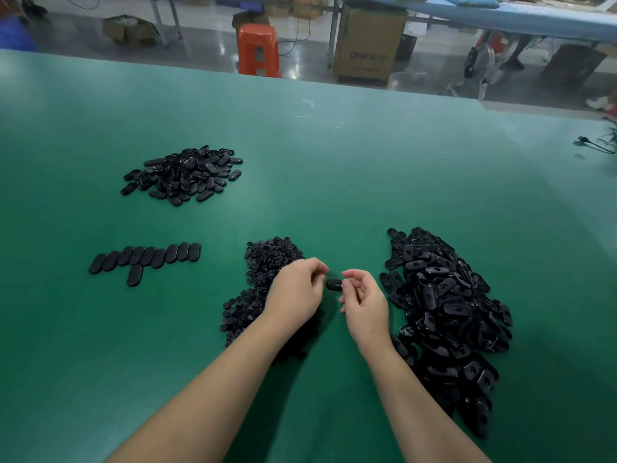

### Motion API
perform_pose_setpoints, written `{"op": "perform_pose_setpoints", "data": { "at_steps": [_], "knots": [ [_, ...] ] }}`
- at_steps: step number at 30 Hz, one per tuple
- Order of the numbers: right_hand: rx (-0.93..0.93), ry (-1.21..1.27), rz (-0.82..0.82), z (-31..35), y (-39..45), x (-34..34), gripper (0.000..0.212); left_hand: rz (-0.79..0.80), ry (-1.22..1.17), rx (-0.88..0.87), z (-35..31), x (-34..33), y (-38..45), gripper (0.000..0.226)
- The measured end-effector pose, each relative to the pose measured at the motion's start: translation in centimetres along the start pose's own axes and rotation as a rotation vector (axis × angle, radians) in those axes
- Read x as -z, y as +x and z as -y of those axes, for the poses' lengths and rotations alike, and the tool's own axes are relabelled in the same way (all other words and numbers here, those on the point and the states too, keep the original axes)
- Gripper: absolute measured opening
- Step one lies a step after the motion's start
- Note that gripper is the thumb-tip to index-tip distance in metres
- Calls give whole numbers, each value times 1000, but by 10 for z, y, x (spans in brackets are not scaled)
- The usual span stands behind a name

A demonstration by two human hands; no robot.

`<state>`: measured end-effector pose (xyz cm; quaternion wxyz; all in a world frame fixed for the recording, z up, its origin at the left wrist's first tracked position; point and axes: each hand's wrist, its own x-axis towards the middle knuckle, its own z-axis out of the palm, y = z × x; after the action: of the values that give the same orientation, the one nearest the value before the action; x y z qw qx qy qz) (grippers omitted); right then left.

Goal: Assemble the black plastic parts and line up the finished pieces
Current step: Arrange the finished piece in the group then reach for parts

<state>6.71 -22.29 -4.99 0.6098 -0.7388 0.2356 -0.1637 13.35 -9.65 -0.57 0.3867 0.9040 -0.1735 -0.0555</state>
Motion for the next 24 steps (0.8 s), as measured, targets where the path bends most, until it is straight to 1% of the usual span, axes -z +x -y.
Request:
{"op": "perform_pose_setpoints", "data": {
  "at_steps": [3,5,6,8,11,15,19,24],
  "knots": [
    [22,-20,6,2,-1,1,21,-151,86,46,14,22,8,20],
    [23,-50,20,1,-1,2,23,-205,123,136,32,42,12,19],
    [28,-59,22,1,-1,2,24,-206,156,187,43,52,14,18],
    [42,-75,19,1,-1,1,26,-143,214,283,62,67,16,12],
    [47,-101,21,0,0,0,26,-44,163,376,82,79,13,8],
    [40,-122,26,0,1,0,24,-34,110,384,91,82,10,9],
    [50,-147,31,1,0,0,24,-7,113,397,87,80,11,20],
    [50,-154,25,3,-1,0,24,-1,189,393,85,78,10,16]
  ]
}}
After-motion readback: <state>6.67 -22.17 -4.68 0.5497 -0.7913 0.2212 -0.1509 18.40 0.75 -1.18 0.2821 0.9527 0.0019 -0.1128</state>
